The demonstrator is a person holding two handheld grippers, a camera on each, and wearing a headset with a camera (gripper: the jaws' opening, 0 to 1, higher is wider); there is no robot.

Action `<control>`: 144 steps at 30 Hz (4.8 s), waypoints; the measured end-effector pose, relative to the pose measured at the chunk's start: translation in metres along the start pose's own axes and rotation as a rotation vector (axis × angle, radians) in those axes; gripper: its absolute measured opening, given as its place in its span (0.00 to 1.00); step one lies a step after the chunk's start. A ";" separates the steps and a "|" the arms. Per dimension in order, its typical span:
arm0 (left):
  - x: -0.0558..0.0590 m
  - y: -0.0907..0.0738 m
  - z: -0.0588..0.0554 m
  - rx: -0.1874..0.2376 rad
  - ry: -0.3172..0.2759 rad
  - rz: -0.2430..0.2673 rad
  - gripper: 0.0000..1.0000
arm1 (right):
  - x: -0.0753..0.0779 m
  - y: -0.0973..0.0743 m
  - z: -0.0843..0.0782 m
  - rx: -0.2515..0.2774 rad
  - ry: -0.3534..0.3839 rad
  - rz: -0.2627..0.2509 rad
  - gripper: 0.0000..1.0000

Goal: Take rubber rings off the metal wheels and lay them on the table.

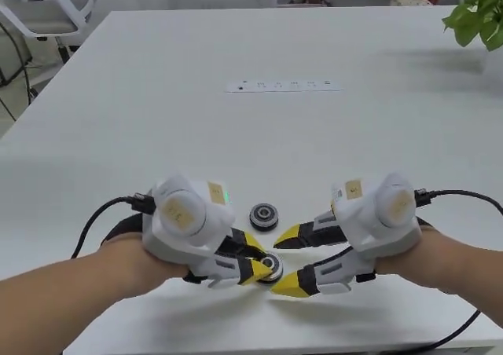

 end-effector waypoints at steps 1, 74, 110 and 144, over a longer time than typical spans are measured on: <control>0.000 0.000 0.000 0.001 0.001 0.000 0.13 | -0.001 0.001 0.000 0.000 0.005 0.006 0.36; -0.001 0.000 -0.001 0.011 -0.023 0.019 0.13 | 0.005 -0.012 -0.012 0.026 0.147 -0.032 0.07; 0.000 0.001 0.000 0.002 -0.012 0.034 0.12 | 0.006 -0.021 -0.010 0.131 0.596 -0.032 0.00; -0.002 0.002 0.001 -0.010 -0.006 0.060 0.12 | 0.004 -0.016 0.006 0.218 0.697 -0.004 0.00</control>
Point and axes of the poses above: the centre of the closed fingertips' face, and the gripper's own axes: y roughly forward along the fingers, x roughly to its right, z roughly out of its top, the point moved 1 cm from there along -y, roughly backward along the fingers, and after that the axes turned 4 degrees about x, right-handed, at the moved point
